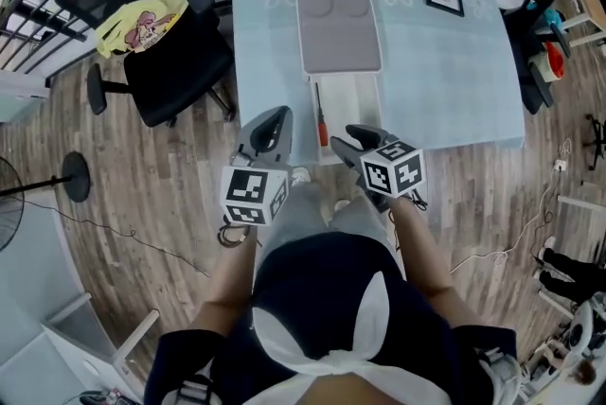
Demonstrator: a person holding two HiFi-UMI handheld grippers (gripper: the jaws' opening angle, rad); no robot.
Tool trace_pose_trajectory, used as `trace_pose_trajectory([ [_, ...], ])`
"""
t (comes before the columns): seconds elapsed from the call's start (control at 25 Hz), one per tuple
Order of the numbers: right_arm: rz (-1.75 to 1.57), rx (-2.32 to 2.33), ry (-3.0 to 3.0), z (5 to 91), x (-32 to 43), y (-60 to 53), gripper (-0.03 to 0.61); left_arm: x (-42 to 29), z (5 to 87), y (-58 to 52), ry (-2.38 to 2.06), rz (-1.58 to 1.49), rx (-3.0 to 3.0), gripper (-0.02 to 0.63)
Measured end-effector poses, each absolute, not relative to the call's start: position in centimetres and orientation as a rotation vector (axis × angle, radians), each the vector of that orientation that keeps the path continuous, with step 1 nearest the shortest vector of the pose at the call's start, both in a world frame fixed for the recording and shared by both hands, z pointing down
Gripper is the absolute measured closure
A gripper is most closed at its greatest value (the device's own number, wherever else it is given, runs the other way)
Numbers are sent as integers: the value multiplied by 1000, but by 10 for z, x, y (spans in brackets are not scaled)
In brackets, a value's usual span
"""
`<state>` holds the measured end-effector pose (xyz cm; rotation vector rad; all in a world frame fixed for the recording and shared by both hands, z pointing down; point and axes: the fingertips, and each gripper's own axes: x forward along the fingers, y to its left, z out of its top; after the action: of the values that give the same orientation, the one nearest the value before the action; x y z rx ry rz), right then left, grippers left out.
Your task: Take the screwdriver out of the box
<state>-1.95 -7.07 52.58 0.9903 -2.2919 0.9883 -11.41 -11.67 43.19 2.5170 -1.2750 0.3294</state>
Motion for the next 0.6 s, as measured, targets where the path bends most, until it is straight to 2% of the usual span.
trace_pose_trajectory([
  [0.6,1044,818,-2199,569,-22,-85,391,-84,467,-136,-1191,408,2481,597],
])
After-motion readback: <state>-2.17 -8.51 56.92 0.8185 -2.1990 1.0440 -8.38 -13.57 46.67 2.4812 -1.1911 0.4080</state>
